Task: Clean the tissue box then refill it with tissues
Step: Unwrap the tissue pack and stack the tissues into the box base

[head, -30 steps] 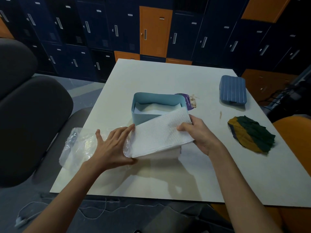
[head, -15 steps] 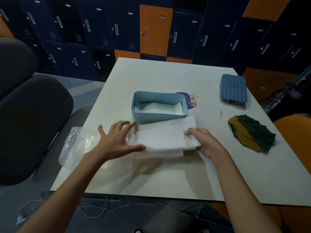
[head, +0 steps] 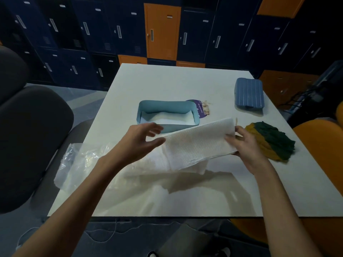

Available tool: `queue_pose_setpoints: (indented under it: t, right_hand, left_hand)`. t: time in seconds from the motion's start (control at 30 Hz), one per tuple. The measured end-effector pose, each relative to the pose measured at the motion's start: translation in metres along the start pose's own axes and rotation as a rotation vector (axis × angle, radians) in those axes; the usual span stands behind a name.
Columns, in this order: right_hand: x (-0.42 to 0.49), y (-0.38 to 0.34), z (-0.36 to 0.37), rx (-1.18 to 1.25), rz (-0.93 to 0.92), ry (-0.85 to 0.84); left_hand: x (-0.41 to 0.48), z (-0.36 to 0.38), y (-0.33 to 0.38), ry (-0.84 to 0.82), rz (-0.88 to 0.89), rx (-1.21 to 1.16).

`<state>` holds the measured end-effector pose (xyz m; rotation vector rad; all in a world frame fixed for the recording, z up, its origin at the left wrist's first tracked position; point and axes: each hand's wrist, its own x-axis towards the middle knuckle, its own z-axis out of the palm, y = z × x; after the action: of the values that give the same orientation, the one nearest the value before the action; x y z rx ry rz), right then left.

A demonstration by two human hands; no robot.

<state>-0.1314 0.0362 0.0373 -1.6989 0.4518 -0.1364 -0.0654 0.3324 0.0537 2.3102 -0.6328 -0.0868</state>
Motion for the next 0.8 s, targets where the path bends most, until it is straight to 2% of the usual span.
queue_pose_setpoints:
  t: [0.1, 0.37, 0.47, 0.53, 0.6, 0.7, 0.8]
  right_hand:
    - [-0.005, -0.001, -0.018, 0.107, -0.034, -0.019]
    - [-0.013, 0.013, -0.056, 0.295, -0.074, -0.084]
    - [-0.014, 0.016, -0.063, 0.346, -0.073, -0.075]
    - [-0.013, 0.015, -0.066, 0.369, -0.064, -0.075]
    - [-0.010, 0.010, -0.068, 0.383, -0.062, -0.071]
    - [-0.003, 0.000, -0.069, 0.416, -0.058, -0.023]
    - [0.007, -0.005, -0.072, 0.471, -0.027, 0.036]
  left_hand:
    - [0.017, 0.003, 0.021, -0.035, 0.049, -0.074]
    - [0.068, 0.039, 0.068, -0.201, 0.167, -0.065]
    - [0.086, 0.049, 0.083, -0.371, 0.143, -0.033]
    - [0.093, 0.056, 0.091, -0.491, 0.108, -0.062]
    - [0.097, 0.066, 0.094, -0.505, 0.045, -0.171]
    - [0.100, 0.081, 0.090, -0.534, -0.152, -0.414]
    - [0.093, 0.091, 0.083, -0.735, -0.369, -0.501]
